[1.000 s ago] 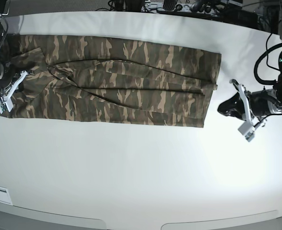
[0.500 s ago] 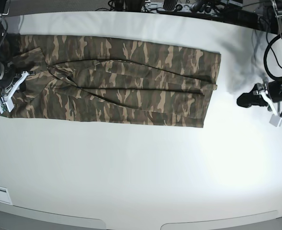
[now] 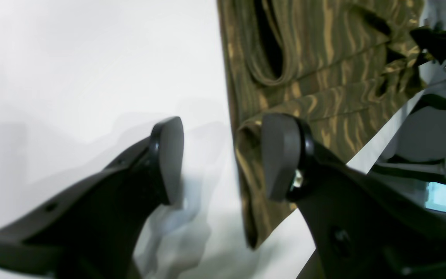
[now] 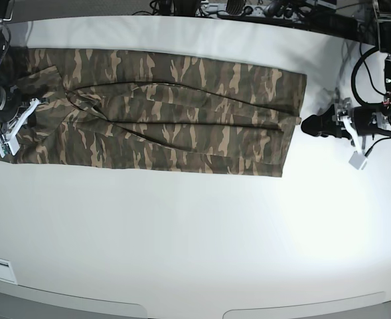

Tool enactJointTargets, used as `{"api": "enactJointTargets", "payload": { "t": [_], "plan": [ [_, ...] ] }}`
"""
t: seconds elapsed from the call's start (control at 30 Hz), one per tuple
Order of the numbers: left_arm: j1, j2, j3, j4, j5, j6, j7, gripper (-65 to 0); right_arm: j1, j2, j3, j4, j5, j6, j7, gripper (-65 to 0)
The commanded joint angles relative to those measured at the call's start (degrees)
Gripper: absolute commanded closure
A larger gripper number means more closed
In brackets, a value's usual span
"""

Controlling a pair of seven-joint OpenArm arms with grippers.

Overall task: Fold the T-shirt properly
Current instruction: 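Lower the left gripper to the folded shirt side and grasp the layers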

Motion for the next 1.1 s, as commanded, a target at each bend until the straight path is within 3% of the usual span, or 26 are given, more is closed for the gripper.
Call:
{"api": "enactJointTargets", "payload": {
  "t": [0.0, 0.53, 0.77, 0.83, 0.93, 1.07],
  "plan": [
    [-0.81, -0.26, -0.28, 0.72, -0.04, 0.04, 0.33, -34.2, 0.66, 1.2, 0.44, 0.76, 0.44, -0.02, 0.7, 0.0],
    [-0.81, 10.93, -0.31, 0.72, 0.46, 0.02, -0.04, -34.2, 0.66, 1.18, 0.42, 0.76, 1.31, 0.0, 0.68, 0.0],
    [-0.81, 13.05, -0.31, 0.72, 0.48, -0.46, -0.9, -33.1, 0.66, 1.18, 0.42, 0.76, 1.31, 0.0, 0.66, 0.0],
    [-0.83, 13.18, -0.31, 0.72, 1.22, -0.37, -1.27, -25.9, 0.66, 1.18, 0.42, 0.76, 1.33, 0.0, 0.68, 0.0],
    [-0.83, 13.11, -0.31, 0.72, 2.36, 0.07, -1.4, 0.0, 0.66, 1.18, 0.42, 0.76, 1.33, -0.02, 0.68, 0.0],
    [-1.29, 12.76, -0.35, 0.72, 3.96, 0.04, -1.62, 0.0, 0.66, 1.2, 0.42, 0.76, 1.33, 0.02, 0.68, 0.0]
  ]
}}
